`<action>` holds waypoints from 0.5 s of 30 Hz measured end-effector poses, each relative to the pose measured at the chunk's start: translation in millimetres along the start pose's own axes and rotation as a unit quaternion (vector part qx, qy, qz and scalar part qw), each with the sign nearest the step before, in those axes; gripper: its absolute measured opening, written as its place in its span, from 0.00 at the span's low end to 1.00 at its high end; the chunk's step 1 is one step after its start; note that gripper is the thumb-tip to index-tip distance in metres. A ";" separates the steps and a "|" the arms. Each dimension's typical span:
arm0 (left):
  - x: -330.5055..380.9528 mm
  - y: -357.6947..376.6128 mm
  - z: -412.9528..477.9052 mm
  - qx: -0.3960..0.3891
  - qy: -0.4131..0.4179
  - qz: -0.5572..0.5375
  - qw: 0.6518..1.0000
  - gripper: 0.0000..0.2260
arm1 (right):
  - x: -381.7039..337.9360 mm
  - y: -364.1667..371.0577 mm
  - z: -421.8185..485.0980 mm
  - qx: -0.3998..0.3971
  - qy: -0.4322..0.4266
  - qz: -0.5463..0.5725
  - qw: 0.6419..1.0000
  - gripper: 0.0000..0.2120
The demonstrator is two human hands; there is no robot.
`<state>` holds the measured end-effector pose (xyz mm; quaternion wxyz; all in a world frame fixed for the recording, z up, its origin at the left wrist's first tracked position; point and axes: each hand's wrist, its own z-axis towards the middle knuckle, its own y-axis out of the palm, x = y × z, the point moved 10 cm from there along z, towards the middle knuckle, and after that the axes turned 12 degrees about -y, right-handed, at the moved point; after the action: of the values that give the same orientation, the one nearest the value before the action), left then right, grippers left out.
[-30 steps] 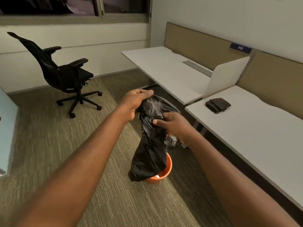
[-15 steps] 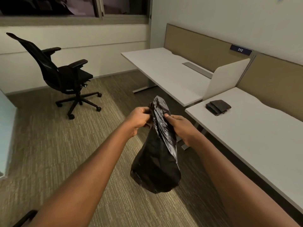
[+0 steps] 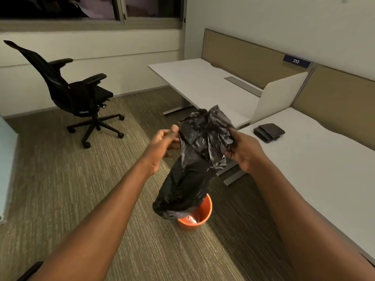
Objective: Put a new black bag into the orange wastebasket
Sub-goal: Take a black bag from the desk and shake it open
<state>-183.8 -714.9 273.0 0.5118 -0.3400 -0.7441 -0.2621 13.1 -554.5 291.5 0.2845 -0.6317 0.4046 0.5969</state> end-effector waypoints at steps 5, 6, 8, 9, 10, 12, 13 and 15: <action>-48.4 44.8 2.1 -0.099 -0.080 0.195 0.973 0.22 | -19.5 29.3 -1.5 -0.048 0.047 0.191 0.979 0.14; -45.0 45.4 3.6 -0.081 -0.071 0.174 0.979 0.16 | -28.0 31.4 -0.9 -0.054 0.035 0.203 0.977 0.17; -35.1 40.2 7.4 -0.043 -0.066 0.076 0.994 0.09 | -40.9 22.1 2.1 -0.042 -0.021 0.099 0.994 0.26; -32.0 36.0 9.5 -0.032 -0.080 0.006 0.996 0.09 | -43.7 13.5 4.1 -0.030 -0.058 -0.023 0.998 0.32; -31.2 32.1 12.5 -0.032 -0.097 -0.062 0.993 0.12 | -45.2 5.9 3.9 -0.019 -0.089 -0.145 0.985 0.38; -31.1 26.8 18.0 -0.040 -0.119 -0.145 0.981 0.19 | -25.0 6.0 -0.9 -0.068 -0.067 -0.270 0.958 0.47; -30.1 26.0 18.6 -0.048 -0.122 -0.167 0.977 0.20 | -4.5 10.0 -4.9 -0.119 -0.021 -0.292 0.949 0.48; -29.7 28.2 17.1 -0.053 -0.128 -0.187 0.973 0.19 | 34.3 12.7 -16.8 -0.191 0.078 -0.332 0.921 0.42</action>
<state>-164.7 -691.6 240.5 0.3359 -0.2522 -0.8389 -0.3462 9.7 -581.0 261.4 0.3077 -0.8168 0.0713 0.4828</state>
